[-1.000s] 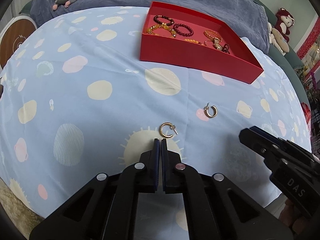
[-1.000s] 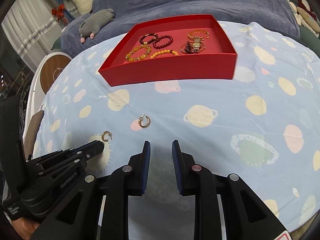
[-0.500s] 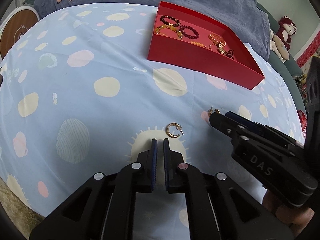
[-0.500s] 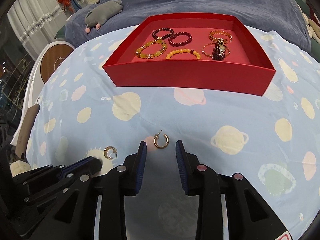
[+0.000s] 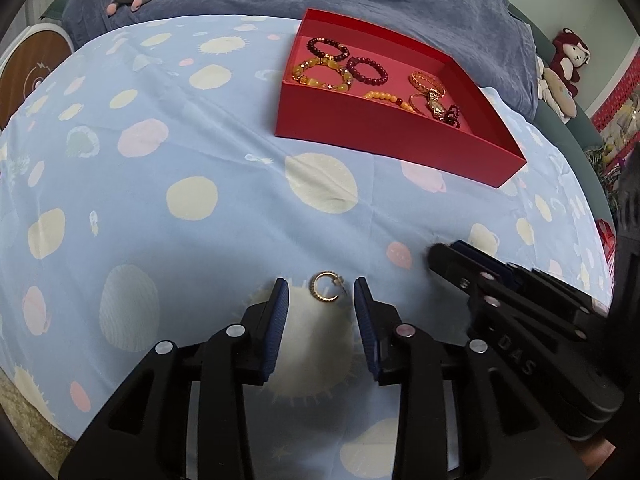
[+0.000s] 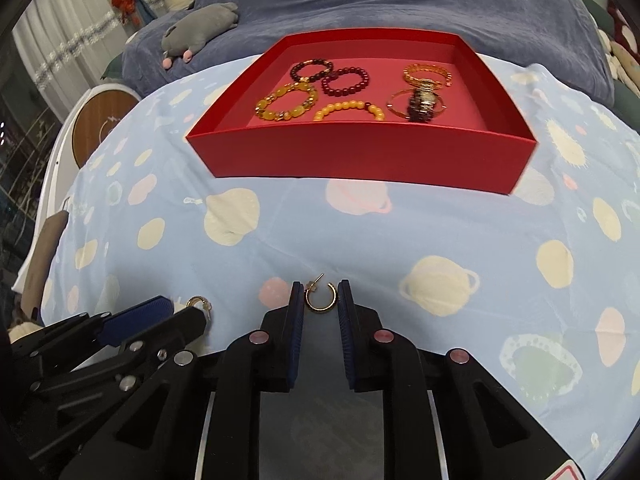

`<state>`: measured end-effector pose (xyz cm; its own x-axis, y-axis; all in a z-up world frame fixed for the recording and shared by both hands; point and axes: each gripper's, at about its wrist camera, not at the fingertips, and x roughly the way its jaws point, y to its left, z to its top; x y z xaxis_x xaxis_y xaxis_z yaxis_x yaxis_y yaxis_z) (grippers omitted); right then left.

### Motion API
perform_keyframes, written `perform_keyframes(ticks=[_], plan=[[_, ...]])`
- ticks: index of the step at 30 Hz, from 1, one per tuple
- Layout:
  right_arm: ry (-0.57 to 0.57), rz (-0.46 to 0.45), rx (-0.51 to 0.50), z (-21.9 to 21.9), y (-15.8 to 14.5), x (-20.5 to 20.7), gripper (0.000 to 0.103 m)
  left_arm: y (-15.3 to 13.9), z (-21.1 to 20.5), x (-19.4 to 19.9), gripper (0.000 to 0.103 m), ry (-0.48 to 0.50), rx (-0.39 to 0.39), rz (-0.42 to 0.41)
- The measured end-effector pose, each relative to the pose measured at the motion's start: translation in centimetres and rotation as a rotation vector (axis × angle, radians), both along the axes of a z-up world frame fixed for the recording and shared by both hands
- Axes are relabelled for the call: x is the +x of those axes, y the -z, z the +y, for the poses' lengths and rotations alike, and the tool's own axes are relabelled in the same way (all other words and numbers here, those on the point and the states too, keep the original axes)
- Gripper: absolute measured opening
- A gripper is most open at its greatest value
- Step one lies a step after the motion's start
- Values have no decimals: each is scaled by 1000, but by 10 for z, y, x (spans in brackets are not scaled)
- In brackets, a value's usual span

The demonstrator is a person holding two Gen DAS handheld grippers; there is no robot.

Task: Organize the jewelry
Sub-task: 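Grasp one gold hoop earring with left while right grasps the other earring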

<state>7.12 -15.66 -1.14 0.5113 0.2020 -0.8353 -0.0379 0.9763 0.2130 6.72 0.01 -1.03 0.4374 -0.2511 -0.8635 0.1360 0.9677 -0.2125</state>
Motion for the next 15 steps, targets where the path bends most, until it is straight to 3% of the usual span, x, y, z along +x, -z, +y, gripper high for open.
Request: perform_keyframes(ticks=[3, 8, 15], plan=[[22, 0, 14, -8, -1, -6, 16, 0, -5, 1, 31, 7, 9, -9], [43, 0, 24, -14, -2, -12, 16, 2, -11, 1, 15, 19, 25, -18], [60, -7, 41, -19, -5, -18, 16, 1, -9, -2, 14, 21, 10, -13]])
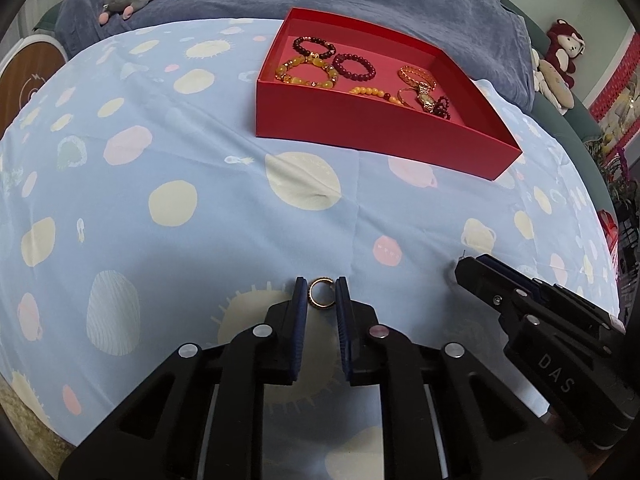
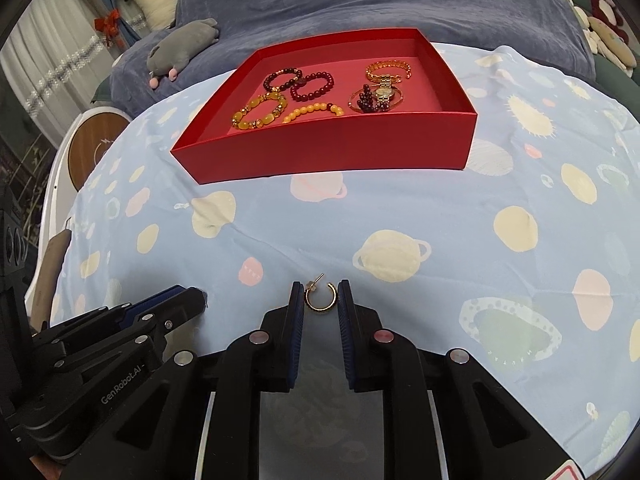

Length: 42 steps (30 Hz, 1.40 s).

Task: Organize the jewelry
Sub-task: 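Grasp one gold hoop earring with left while right grasps the other earring, then carry both held earrings up and over the red box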

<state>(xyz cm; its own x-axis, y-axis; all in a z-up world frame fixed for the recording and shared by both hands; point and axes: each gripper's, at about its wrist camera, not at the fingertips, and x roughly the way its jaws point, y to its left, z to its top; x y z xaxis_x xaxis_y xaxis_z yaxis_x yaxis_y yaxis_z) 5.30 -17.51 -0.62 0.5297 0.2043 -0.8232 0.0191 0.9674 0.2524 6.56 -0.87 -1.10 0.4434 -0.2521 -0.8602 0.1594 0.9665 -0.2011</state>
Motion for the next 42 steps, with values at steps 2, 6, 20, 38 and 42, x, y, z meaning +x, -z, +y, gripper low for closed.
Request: perform_keyframes(ticks=[2, 6, 20, 38, 42], plan=[[2, -5, 6, -1, -3, -3, 16, -2, 1, -1, 14, -3, -9, 1], [8, -22, 22, -4, -12, -9, 16, -11, 4, -6, 13, -6, -18, -11], [25, -84, 41, -15, -39, -26, 16, -47, 4, -14, 13, -1, -51, -65], [27, -167, 34, -29, -73, 5, 16, -95, -15, 27, 13, 25, -77, -151], [24, -186, 37, -33, -79, 22, 16, -105, -23, 48, 13, 31, -79, -174]])
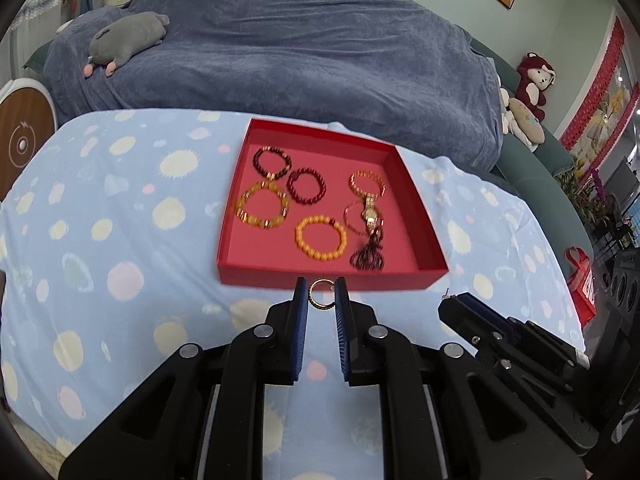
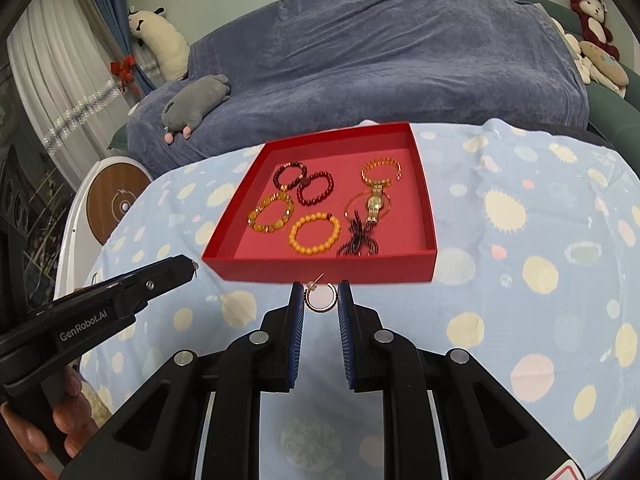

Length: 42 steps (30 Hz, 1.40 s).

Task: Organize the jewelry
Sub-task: 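Carry both held earrings up and over the red box, then open both tools to drop the earrings into the box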

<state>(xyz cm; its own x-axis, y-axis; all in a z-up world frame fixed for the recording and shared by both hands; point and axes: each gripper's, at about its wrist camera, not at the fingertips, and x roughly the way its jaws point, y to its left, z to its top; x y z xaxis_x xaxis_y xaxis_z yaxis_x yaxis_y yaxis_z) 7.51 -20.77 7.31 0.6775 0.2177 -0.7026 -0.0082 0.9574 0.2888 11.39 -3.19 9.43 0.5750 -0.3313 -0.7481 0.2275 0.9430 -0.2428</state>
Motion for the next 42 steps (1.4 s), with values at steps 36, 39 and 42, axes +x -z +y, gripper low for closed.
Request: perform_keyframes(ticks=[36, 39, 42], plan=[[-24, 85, -18, -6, 52, 206, 16, 57, -40, 179, 13, -9, 64, 50], [-25, 90, -19, -4, 55, 209, 16, 61, -41, 181, 13, -6, 71, 52], [-27, 100, -20, -3, 57, 211, 17, 63, -41, 184, 14, -10, 68, 60]])
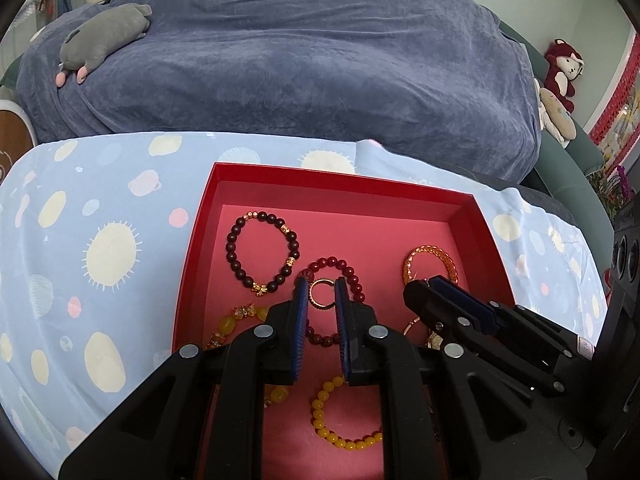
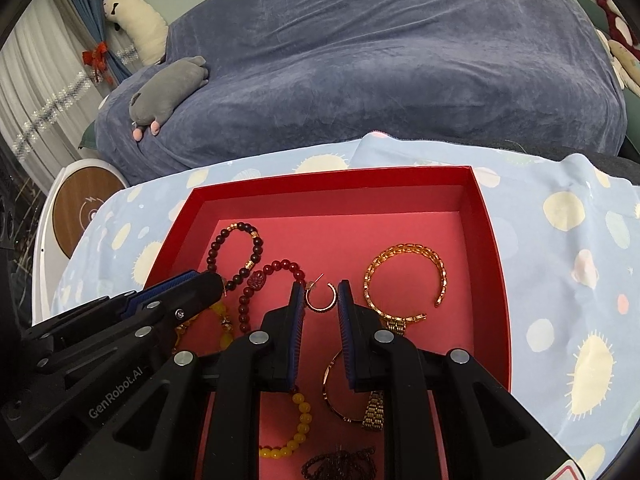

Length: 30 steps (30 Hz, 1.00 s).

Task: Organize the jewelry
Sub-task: 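Open both tools to drop the earrings into the box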

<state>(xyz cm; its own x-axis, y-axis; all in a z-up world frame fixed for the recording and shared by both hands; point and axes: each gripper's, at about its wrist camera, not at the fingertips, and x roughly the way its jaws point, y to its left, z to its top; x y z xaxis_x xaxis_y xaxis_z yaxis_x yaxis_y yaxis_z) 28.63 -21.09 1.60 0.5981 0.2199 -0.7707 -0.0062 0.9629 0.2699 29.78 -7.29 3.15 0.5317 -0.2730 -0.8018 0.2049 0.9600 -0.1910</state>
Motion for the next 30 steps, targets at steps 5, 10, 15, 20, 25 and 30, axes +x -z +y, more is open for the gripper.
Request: perform_keyframes(ticks=[5, 10, 15, 20, 25, 30], plan=[[7, -3, -20, 1, -1, 0, 19, 1, 0, 0, 14, -4, 5, 11], [9, -7, -20, 2, -5, -5, 20, -2, 1, -1, 14, -6, 19, 2], [17, -19, -21, -1, -15, -14, 21, -13, 3, -7, 27, -16, 19, -10], [35, -35, -22, -6, -28, -28, 26, -28, 7, -18, 29, -16, 17, -32], [45, -46, -37, -8, -40, -47, 35, -42, 9, -35, 36, -18, 31, -53], [60, -54, -50, -8, -51, -77, 38, -50, 13, -60, 37, -13, 36, -56]])
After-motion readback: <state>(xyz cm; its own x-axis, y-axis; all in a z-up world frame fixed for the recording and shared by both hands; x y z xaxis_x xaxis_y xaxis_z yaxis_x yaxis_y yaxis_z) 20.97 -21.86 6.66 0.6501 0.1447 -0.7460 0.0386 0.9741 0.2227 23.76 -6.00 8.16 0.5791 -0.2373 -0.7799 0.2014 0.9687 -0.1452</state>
